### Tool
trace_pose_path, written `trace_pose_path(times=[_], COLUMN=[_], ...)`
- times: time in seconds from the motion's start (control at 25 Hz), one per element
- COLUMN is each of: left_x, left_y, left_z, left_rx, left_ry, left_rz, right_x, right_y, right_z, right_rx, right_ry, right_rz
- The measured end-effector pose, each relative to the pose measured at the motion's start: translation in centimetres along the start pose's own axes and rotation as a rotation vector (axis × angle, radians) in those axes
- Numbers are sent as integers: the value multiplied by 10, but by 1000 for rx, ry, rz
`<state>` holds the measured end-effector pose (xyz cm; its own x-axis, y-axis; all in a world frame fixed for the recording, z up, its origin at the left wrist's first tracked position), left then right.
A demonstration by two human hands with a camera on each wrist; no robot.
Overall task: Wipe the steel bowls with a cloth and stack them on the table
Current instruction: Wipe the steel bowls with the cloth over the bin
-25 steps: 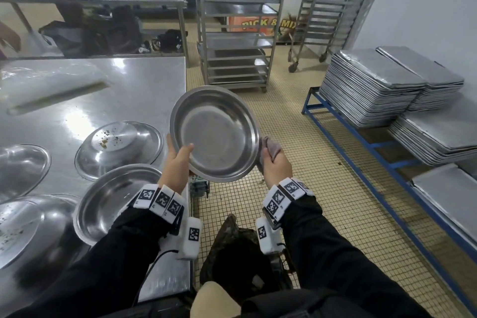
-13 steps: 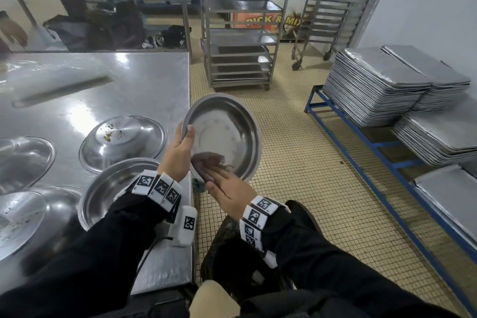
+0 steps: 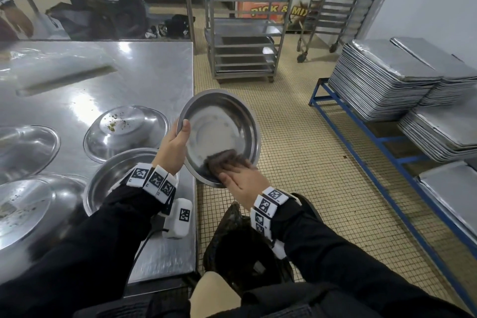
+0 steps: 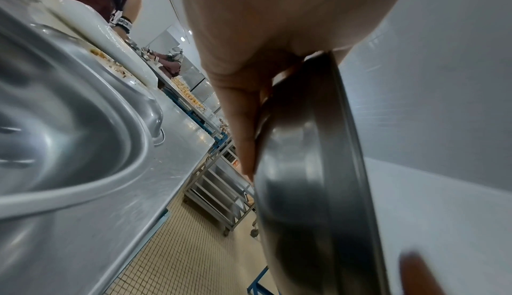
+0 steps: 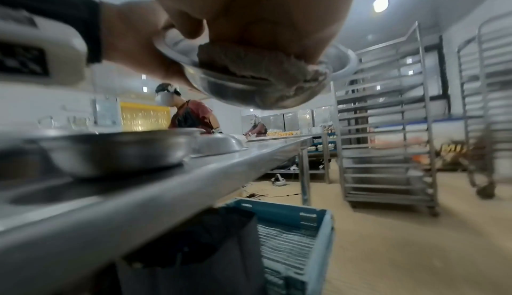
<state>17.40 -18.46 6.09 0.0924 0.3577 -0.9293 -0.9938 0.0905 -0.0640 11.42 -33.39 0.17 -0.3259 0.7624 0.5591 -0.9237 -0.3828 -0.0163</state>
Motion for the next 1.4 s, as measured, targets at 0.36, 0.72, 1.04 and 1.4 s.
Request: trace_pose_path(times=[0.36,0.72,1.04,1.4], left_x=[23,18,18,-1], left_y=[1,-2,-2,-4], left_z=[-9,-1,-22,-22], left_rx=[242,129,156,96], left_ry=[49,214,279,372], left_rz=[239,249,204,253], right_x=[-54,-59,-69,-55], right_y=[-34,-27,8,20], right_z=[83,122,115,140], right_rx=[-216,-482,-734,-634], right_ry=[116,-500,-802,-807], right_rz=[-98,-96,-322,-291])
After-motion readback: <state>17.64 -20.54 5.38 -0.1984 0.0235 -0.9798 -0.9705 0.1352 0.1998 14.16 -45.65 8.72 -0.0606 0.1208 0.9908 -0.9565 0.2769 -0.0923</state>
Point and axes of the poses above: each hand's wrist, its own y-axis away from the middle knuckle, its own z-axis out of the back of the hand, x = y × z, the point moved 8 cm from there along -y, towards the middle knuckle, and after that the axes turned 14 degrees about -y, right-handed, at the moved point
